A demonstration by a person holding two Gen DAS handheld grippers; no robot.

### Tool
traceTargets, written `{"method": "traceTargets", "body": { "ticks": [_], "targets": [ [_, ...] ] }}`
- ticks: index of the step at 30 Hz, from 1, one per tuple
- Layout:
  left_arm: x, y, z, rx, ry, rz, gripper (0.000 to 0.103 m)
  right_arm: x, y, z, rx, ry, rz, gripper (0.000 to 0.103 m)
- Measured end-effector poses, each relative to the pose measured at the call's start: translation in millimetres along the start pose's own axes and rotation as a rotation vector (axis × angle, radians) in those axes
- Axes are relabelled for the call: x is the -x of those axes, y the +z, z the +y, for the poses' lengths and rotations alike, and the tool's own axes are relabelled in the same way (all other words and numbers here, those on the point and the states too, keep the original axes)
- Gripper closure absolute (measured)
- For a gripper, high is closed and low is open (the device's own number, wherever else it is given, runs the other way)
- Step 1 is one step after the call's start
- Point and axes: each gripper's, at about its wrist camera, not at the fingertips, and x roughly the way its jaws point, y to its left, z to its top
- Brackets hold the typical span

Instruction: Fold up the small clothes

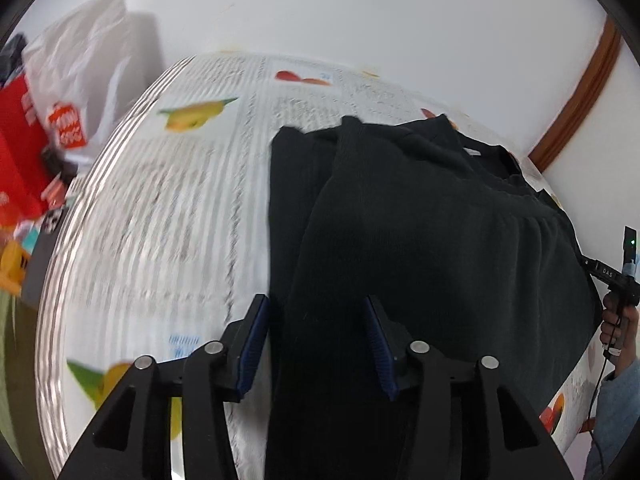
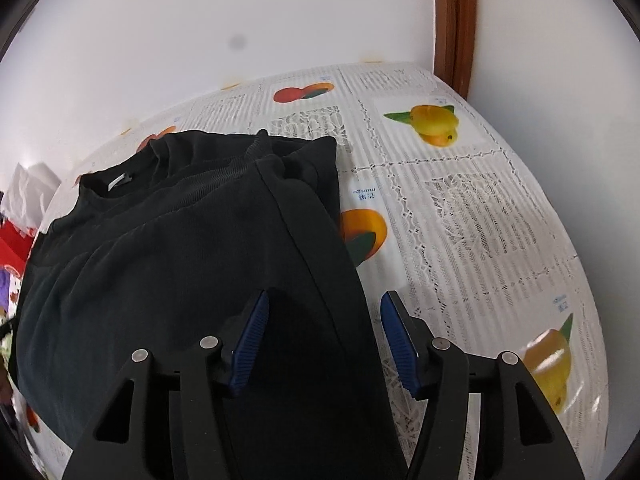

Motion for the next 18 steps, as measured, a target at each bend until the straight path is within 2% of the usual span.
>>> {"method": "traceTargets", "body": {
  "ticks": [1, 3, 4, 6, 7, 11, 14, 18],
  "targets": [
    [0, -3, 2, 0.010, -0.009, 0.002, 0.057, -4, 2, 2, -0.004, 0.000, 0.009, 0.047],
    [0, -5, 1, 0.009, -0.010, -0.005, 0.057, -12, 7, 5, -0.002, 0.012, 0.033, 0.058],
    [0, -5, 0, 0.004, -0.010, -0.010, 0.060, -15, 10, 8, 0.002, 0.028, 0.036, 0.068],
    [0, -4, -2, 0.007, -0.027, -0.027, 0.091, -15, 13, 15, 0.036, 0.019, 0.028, 0.087],
    [0, -2, -4, 0.006, -0.020, -0.037, 0.093, -12, 15, 19, 0.076, 0.004, 0.006, 0.090],
    [-10, 23, -17, 0.006, -0.007, -0.060, 0.096, -5, 35, 6, 0.062, 0.043, -0.049, 0.092],
    [-23, 45, -30, -0.004, -0.027, -0.068, 0.096, -11, 56, -2, 0.038, 0.002, -0.080, 0.092],
    [-41, 67, -49, -0.036, -0.030, -0.068, 0.096, -31, 79, -20, 0.003, -0.036, -0.073, 0.091]
  ]
}}
